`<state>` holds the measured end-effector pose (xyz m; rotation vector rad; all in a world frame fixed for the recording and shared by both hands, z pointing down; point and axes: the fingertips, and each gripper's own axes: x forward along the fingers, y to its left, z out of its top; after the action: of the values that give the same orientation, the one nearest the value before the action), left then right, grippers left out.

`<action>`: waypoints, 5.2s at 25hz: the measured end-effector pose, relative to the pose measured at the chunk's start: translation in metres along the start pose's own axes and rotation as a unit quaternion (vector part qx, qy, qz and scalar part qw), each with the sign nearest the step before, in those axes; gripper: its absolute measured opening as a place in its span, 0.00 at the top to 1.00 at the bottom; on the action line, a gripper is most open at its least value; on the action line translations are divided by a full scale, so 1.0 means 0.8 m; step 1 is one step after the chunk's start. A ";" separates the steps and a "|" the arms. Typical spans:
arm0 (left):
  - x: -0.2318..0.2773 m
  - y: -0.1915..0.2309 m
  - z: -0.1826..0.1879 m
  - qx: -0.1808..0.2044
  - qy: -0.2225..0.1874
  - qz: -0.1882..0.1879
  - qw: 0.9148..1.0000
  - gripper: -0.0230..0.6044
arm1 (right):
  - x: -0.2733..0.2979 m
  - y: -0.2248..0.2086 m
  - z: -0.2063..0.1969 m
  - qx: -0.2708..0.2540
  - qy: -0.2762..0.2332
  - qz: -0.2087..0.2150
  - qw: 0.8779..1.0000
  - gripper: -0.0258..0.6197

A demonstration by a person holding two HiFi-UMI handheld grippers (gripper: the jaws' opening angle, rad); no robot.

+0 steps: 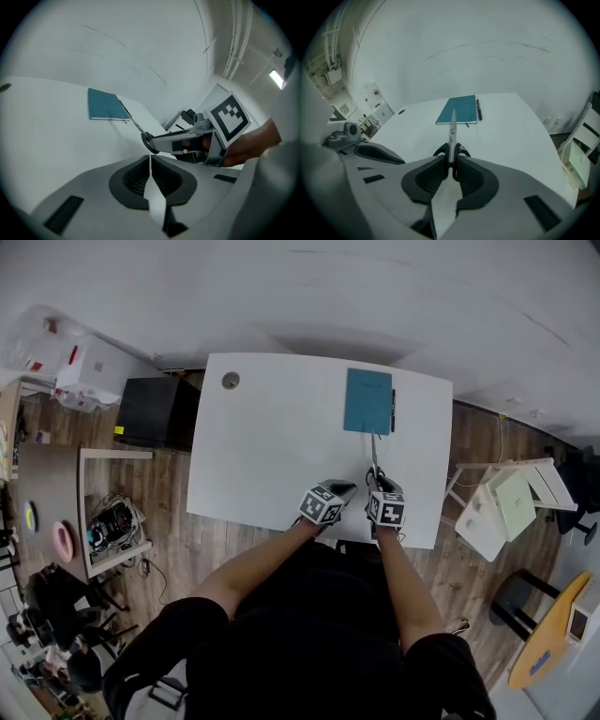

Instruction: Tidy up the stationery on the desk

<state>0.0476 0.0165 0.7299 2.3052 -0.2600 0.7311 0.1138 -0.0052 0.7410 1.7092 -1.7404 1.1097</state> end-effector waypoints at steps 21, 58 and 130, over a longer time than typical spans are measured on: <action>0.055 0.035 0.107 -0.071 -0.046 0.080 0.993 0.93 | 0.092 -0.161 0.148 0.055 0.011 -0.048 0.997 0.82; -0.059 0.040 0.081 -0.070 -0.104 0.111 0.986 0.93 | 0.014 -0.118 0.166 0.099 -0.073 -0.030 0.992 0.78; -0.382 -0.550 -0.154 0.245 -0.366 0.189 0.878 0.93 | -0.667 0.272 -0.237 -0.151 -0.413 0.044 0.897 0.91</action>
<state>-0.0916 0.4192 0.3828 2.9874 -0.9869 0.0396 -0.0705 0.4451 0.3789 2.0495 -2.3252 0.0615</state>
